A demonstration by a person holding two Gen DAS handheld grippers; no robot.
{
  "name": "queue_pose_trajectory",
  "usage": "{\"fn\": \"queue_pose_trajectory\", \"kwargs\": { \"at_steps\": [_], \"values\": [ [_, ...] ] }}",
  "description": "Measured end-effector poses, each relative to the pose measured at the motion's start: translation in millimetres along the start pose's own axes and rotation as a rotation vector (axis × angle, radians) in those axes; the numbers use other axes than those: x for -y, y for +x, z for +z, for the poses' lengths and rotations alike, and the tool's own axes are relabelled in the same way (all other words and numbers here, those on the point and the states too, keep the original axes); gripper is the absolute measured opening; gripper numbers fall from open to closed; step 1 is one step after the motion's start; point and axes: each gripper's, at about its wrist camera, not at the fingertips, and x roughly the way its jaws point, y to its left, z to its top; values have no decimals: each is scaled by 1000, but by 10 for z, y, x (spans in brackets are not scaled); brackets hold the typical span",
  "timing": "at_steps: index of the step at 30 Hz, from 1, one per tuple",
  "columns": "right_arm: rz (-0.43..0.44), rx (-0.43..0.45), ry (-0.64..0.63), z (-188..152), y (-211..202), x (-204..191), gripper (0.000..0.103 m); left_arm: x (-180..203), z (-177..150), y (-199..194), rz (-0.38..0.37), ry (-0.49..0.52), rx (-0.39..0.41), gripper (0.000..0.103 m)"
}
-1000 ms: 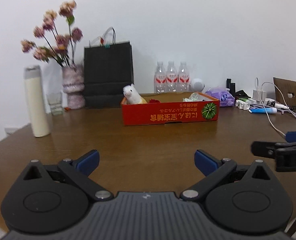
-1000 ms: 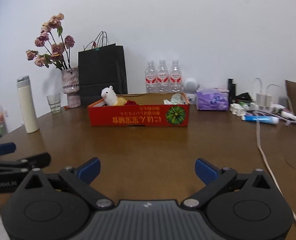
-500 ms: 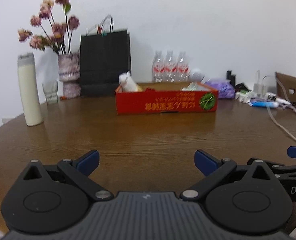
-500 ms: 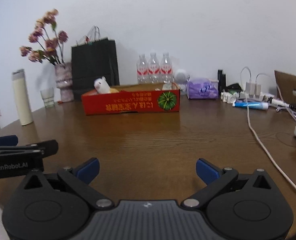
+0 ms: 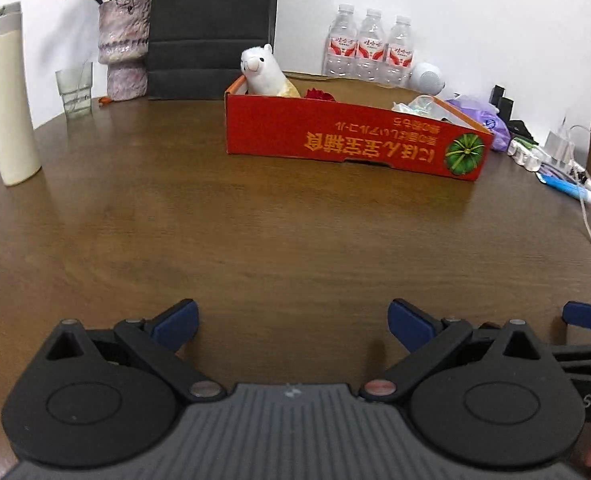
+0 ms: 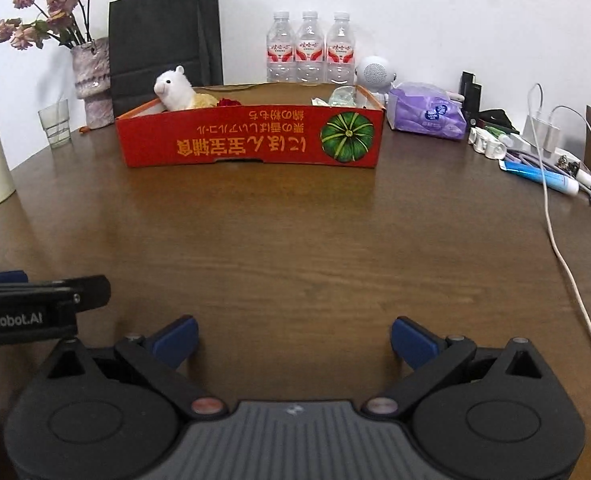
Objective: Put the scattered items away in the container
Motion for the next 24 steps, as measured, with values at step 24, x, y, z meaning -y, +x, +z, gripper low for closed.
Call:
{"fn": "queue_pose_trajectory", "kwargs": {
  "at_steps": [24],
  "values": [
    [-37, -4, 36, 196, 219, 49, 103, 78, 56, 115, 25, 82, -15, 103]
  ]
}}
